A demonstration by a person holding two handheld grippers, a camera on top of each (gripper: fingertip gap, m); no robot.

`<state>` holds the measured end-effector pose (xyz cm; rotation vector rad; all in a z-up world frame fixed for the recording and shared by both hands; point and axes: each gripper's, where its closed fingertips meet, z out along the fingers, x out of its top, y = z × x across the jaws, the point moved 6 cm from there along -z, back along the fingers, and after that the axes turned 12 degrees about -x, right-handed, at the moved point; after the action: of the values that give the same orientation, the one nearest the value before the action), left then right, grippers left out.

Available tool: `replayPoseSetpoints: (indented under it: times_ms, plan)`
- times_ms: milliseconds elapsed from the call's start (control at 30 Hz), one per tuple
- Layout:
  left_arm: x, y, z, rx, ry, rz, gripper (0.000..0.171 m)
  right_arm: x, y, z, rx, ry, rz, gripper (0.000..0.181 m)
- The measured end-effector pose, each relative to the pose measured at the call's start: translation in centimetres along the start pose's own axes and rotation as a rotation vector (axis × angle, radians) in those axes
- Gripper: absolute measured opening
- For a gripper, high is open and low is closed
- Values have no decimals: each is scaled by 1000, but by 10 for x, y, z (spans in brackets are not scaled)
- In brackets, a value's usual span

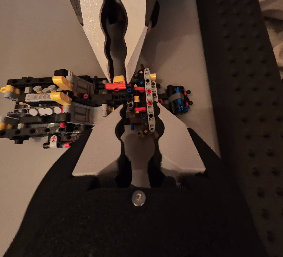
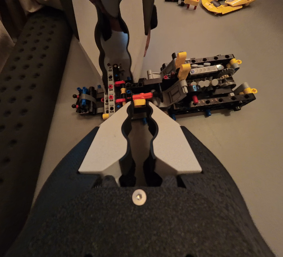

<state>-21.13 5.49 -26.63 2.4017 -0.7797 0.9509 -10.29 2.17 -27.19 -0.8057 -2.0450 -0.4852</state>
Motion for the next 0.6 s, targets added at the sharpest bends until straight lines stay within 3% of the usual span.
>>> replayPoseSetpoints:
  times_ms: [267, 367, 600]
  plan:
    - [-6, 0, 7, -39, 136, -28, 33, -8, 2, -11, 108, -32, 36, 14]
    - [-6, 0, 9, -16, 142, -16, 22, -12, 4, -17, 93, -53, 89, 14]
    - [-4, -3, 4, -38, 190, -79, 24, -9, 3, -16, 31, -50, 43, 14]
